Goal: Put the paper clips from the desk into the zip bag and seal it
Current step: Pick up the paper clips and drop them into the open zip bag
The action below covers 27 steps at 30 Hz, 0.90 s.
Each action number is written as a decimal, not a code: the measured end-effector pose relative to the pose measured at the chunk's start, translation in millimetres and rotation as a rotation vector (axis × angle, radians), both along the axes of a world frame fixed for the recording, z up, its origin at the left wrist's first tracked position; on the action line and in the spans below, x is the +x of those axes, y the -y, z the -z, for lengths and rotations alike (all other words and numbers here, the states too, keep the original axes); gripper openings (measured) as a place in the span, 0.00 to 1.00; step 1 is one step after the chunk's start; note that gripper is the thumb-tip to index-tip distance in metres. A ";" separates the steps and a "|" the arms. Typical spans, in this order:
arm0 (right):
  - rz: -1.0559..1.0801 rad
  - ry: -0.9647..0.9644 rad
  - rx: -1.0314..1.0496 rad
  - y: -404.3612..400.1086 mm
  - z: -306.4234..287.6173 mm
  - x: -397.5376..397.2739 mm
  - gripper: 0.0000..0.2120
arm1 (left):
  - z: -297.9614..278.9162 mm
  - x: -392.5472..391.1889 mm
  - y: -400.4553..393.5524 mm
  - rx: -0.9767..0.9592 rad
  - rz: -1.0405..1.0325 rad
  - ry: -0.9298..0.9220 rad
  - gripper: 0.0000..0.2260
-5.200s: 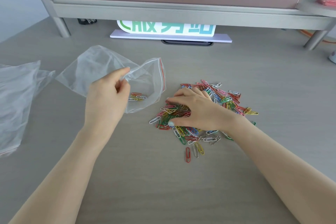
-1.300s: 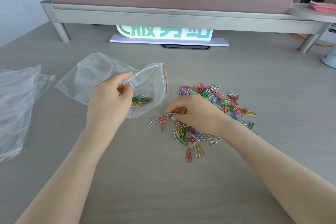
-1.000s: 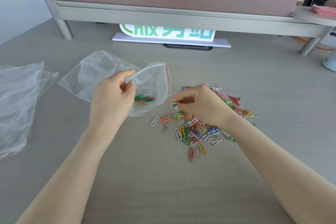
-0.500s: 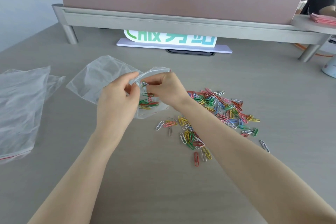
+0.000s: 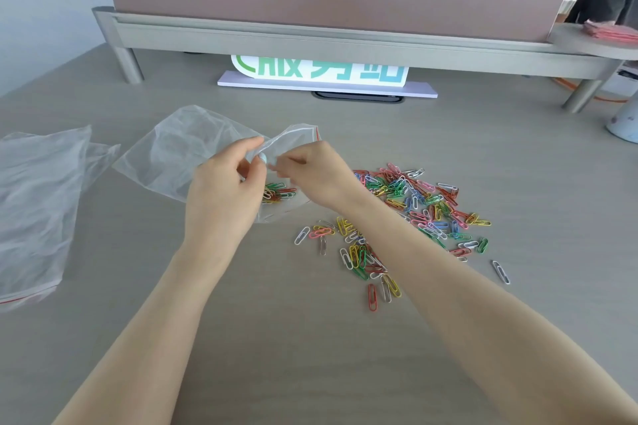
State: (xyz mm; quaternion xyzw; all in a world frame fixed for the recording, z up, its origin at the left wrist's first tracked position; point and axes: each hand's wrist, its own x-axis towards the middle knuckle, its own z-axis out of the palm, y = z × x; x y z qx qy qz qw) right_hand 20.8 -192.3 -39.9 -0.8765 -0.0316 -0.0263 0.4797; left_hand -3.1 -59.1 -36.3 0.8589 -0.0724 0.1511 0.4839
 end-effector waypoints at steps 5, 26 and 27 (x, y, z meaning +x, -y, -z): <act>0.153 0.080 -0.041 56.1 1.1 -10.7 0.09 | 2.4 -0.9 3.1 0.010 0.028 0.007 0.14; -0.099 -0.034 -0.393 116.4 16.7 -29.7 0.12 | 11.8 -1.1 10.4 0.068 0.092 0.038 0.13; -0.098 -0.023 -0.395 115.4 16.0 -30.2 0.11 | 12.0 -1.3 10.7 0.070 0.093 0.042 0.13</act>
